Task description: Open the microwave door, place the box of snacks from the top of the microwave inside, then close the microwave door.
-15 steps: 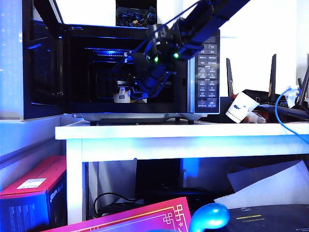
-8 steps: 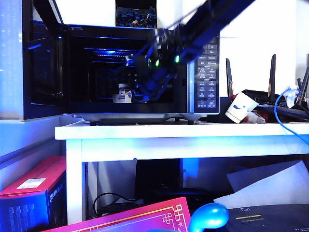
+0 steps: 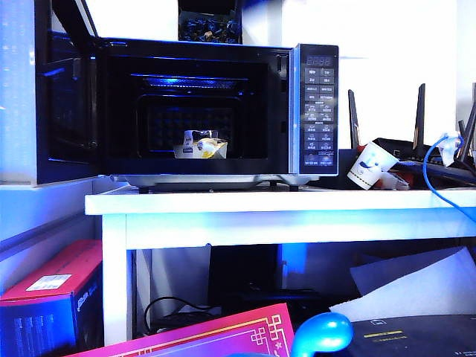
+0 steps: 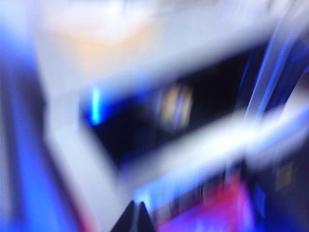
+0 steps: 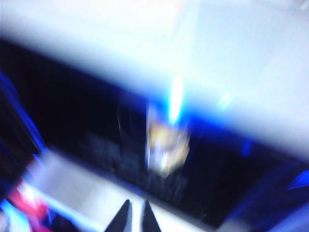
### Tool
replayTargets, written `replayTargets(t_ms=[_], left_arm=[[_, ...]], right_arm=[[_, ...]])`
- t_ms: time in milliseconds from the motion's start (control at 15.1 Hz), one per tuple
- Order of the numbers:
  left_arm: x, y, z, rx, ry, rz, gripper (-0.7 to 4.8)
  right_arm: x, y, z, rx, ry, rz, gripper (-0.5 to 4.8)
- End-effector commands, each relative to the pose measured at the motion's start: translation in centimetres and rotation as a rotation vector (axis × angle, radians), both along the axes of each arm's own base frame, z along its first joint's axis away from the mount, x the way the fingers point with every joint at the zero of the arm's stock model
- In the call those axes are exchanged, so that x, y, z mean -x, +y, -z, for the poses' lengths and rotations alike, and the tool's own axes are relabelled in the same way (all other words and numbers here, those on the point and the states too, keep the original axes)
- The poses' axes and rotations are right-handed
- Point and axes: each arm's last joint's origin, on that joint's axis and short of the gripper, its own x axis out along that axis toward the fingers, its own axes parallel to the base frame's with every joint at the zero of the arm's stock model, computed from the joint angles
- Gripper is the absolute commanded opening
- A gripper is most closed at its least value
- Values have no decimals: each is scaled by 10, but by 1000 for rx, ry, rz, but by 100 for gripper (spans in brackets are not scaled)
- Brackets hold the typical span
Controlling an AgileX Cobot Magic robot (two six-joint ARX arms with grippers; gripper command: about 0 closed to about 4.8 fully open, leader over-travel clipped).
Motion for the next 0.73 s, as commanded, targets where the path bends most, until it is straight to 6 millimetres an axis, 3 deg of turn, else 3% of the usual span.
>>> replayTargets(t_ms=[66, 198, 397, 727], left_arm=[[8, 7, 16, -105, 173, -121, -5], [9, 8, 18, -134, 182, -165, -5], [7, 8, 25, -168, 238, -186, -5], [-12, 0, 41, -152, 321, -112, -5]], right_arm=[[57, -33, -68, -87, -170, 47, 39], [92, -53, -98, -135, -251, 48, 39], [141, -81, -128, -184, -331, 47, 39], [196, -112, -157, -253, -448, 47, 39]])
